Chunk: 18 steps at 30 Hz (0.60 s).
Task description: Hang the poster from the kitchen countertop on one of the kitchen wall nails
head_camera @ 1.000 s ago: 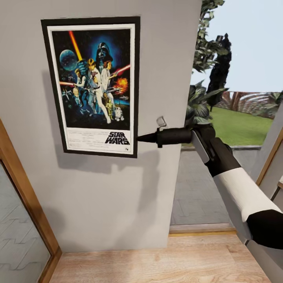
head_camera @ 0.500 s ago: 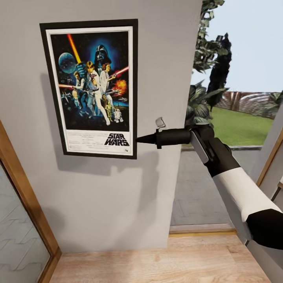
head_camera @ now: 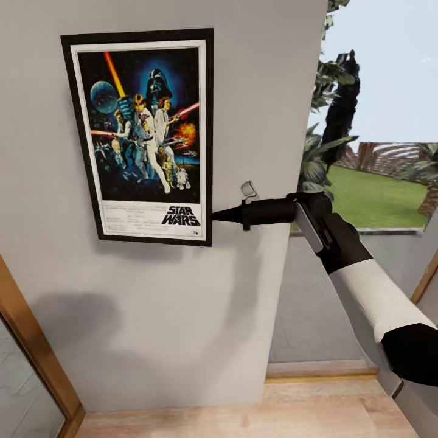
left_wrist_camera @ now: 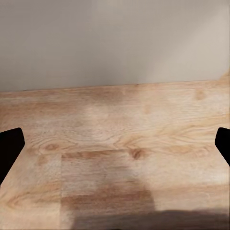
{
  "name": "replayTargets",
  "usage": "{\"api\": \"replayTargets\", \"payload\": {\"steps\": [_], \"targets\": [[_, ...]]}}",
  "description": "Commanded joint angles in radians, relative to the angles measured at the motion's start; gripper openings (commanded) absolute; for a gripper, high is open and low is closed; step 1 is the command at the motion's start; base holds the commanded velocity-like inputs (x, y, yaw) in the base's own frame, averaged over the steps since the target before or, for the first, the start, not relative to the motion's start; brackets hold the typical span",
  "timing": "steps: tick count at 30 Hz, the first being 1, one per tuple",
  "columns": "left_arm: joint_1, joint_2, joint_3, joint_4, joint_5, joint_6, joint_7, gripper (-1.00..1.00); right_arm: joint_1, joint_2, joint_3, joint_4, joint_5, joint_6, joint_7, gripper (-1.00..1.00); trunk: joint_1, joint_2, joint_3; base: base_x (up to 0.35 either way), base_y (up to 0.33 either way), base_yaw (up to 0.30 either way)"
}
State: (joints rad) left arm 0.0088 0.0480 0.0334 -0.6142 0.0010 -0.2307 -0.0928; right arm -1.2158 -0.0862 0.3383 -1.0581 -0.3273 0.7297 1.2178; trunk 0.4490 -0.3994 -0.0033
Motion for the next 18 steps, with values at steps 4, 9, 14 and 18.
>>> {"api": "replayTargets", "payload": {"steps": [4,9,14,18], "targets": [[0.0,0.0,0.004,-0.001,0.0,-0.001,-0.007,1.0,-0.001,-0.001,0.002,0.0,-0.009,0.01,0.0,-1.0,0.001,-0.001,0.0,0.316,0.0,0.0],[0.0,0.0,0.005,-0.001,0.0,-0.002,-0.007,1.0,-0.001,-0.001,0.002,-0.002,-0.009,0.01,0.0,-1.0,0.001,-0.001,0.0,0.108,0.0,0.0],[0.0,0.0,0.005,-0.001,0.001,-0.002,-0.007,1.0,-0.001,-0.001,0.002,-0.002,-0.009,0.01,0.0,-1.0,0.001,-0.001,0.0,0.015,0.0,0.0],[0.0,0.0,0.005,-0.001,0.001,-0.003,-0.007,1.0,-0.001,-0.001,0.002,-0.003,-0.009,0.009,0.0,-1.0,0.001,-0.001,0.0,0.002,0.0,0.0]]}}
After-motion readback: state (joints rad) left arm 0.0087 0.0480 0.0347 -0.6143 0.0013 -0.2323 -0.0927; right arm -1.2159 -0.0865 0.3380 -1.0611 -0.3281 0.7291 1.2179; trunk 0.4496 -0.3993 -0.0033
